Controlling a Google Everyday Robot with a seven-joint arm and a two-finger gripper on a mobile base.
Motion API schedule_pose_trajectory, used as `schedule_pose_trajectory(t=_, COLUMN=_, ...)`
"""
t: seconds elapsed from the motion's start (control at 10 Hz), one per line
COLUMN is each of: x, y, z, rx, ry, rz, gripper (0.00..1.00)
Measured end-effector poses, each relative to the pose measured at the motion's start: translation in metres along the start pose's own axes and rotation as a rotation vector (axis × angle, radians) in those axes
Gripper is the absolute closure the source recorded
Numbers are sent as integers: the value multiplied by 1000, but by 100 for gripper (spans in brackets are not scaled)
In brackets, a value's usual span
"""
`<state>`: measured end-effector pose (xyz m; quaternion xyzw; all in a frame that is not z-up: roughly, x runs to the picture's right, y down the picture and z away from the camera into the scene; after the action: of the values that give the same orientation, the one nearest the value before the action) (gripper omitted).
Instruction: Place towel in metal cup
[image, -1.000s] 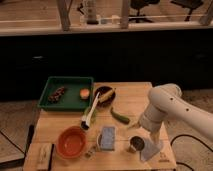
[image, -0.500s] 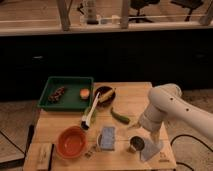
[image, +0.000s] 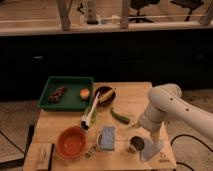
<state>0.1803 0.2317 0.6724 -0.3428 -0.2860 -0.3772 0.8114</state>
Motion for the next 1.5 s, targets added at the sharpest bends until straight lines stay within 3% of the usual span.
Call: schedule_pose_trajectory(t=1.5, x=0, y=0, z=0, rx=0, ry=0, rz=0, gripper=20)
